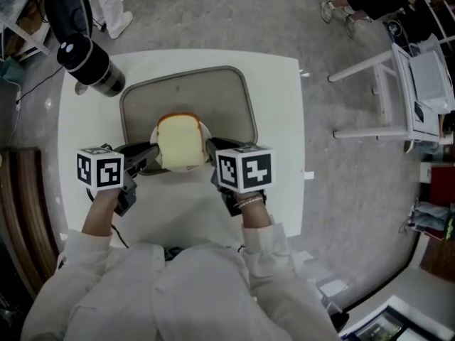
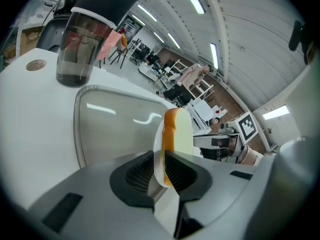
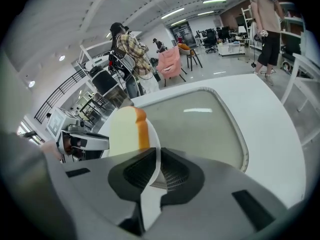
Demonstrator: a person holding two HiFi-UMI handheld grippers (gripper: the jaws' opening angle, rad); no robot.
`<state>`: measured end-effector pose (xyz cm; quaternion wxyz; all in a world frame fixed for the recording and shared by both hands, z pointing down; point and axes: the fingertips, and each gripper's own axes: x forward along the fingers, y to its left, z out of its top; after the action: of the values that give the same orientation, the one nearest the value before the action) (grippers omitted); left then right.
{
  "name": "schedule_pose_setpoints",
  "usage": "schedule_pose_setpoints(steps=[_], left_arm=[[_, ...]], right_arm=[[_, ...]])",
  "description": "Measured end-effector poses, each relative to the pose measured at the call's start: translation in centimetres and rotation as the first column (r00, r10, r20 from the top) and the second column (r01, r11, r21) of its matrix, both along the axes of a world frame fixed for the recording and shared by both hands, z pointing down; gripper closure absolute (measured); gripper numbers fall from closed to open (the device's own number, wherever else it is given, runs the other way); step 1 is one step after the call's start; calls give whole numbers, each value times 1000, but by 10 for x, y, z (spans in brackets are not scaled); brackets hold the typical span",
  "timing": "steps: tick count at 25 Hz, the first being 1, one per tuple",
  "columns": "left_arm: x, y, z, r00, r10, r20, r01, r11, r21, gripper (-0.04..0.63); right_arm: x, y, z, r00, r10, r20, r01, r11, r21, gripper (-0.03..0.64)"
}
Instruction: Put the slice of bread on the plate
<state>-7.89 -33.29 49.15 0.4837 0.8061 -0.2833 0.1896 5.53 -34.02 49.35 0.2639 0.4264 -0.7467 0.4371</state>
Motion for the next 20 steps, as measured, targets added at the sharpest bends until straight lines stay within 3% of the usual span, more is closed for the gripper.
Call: schedule_pose_setpoints(steps=[20], left_arm=[[12,-59,32,998,-27,-60,26,999,-23,520]], right_arm=[[12,-52,39,998,54,-25,-55,998,-40,577]])
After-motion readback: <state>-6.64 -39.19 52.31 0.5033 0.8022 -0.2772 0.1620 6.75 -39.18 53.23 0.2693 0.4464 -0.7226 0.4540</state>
